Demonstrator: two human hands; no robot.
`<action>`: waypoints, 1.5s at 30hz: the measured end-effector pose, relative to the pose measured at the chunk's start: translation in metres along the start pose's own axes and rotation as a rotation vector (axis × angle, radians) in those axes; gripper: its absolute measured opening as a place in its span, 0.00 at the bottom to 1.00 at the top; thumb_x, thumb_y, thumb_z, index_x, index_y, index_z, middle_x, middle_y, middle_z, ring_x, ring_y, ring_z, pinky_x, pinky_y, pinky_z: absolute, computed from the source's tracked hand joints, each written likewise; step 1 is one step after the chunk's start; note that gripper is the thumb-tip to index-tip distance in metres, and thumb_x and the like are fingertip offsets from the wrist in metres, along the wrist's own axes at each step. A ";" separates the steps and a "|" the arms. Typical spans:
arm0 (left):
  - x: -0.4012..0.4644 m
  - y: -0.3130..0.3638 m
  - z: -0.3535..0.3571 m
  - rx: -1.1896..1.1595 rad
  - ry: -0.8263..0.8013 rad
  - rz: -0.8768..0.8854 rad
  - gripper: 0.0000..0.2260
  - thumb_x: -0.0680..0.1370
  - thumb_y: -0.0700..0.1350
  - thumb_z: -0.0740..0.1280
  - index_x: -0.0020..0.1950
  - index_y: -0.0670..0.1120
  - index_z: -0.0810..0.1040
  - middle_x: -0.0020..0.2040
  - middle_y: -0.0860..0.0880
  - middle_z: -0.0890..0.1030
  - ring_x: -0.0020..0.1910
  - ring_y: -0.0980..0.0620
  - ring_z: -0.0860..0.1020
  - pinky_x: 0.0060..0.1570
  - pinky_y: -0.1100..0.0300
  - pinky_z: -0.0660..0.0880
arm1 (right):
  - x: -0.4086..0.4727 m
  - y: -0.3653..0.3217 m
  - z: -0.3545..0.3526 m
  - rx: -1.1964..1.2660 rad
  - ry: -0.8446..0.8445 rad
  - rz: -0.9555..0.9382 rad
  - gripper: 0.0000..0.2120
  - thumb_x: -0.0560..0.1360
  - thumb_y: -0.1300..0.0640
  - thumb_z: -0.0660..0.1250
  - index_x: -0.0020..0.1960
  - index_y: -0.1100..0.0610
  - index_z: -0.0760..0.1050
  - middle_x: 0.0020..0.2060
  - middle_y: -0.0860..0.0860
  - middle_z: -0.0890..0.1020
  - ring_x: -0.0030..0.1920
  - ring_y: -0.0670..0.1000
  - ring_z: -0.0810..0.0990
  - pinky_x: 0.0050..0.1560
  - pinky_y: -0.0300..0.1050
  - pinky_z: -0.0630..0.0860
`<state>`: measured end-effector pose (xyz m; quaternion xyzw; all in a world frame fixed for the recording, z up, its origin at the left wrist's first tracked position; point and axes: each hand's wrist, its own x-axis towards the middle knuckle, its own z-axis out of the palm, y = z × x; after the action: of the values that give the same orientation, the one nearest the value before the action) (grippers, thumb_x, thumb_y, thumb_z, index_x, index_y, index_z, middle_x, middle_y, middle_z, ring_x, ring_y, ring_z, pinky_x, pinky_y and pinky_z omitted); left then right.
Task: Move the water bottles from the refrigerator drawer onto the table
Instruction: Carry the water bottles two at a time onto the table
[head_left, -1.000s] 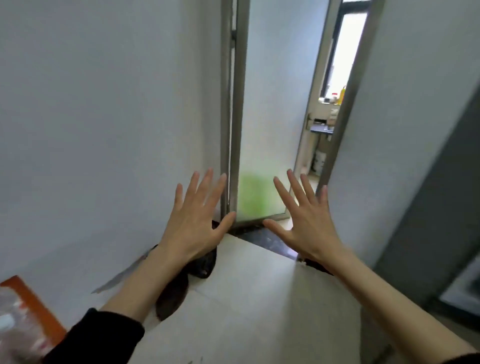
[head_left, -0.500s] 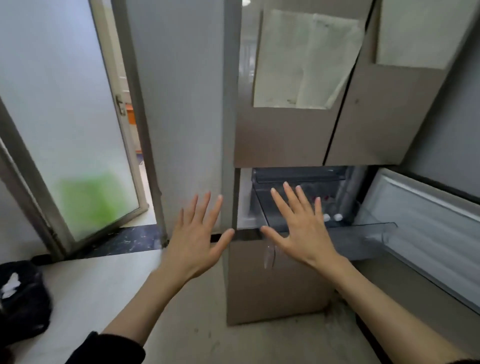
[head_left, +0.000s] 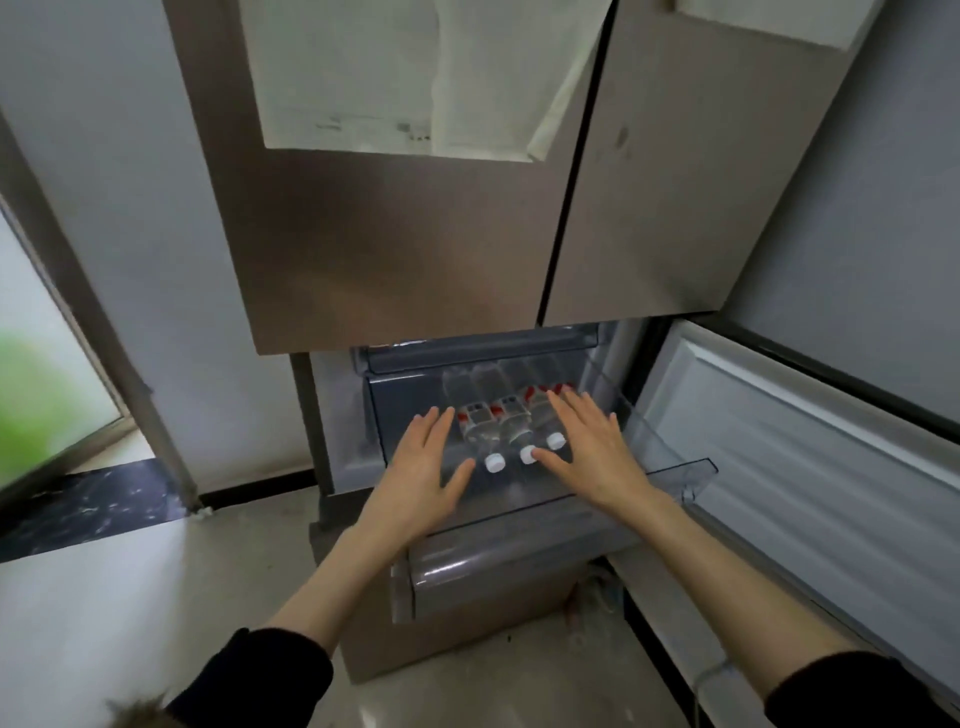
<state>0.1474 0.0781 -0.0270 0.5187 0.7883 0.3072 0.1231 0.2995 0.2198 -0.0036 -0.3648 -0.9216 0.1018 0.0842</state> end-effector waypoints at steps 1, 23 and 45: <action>0.014 0.001 0.009 -0.019 -0.022 -0.020 0.29 0.79 0.52 0.58 0.76 0.47 0.50 0.77 0.47 0.52 0.76 0.49 0.49 0.72 0.58 0.49 | 0.011 0.009 0.004 0.003 -0.021 0.011 0.34 0.76 0.44 0.60 0.75 0.53 0.49 0.76 0.51 0.52 0.76 0.54 0.49 0.73 0.58 0.49; 0.169 -0.031 0.176 -0.816 0.008 -1.076 0.04 0.74 0.41 0.69 0.42 0.44 0.75 0.34 0.47 0.74 0.32 0.52 0.70 0.33 0.60 0.70 | 0.167 0.106 0.137 0.356 -0.648 0.358 0.22 0.76 0.48 0.62 0.61 0.64 0.72 0.59 0.60 0.77 0.59 0.59 0.76 0.55 0.47 0.72; 0.133 0.041 0.076 0.180 0.498 -0.544 0.13 0.74 0.48 0.67 0.49 0.39 0.70 0.44 0.38 0.79 0.42 0.37 0.78 0.40 0.48 0.75 | 0.141 0.113 0.022 0.236 -0.218 -0.070 0.18 0.72 0.52 0.65 0.58 0.60 0.68 0.50 0.60 0.80 0.50 0.62 0.78 0.40 0.46 0.68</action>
<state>0.1587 0.2354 -0.0445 0.2085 0.9269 0.3094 -0.0414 0.2670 0.3952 -0.0415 -0.3071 -0.9190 0.2453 0.0295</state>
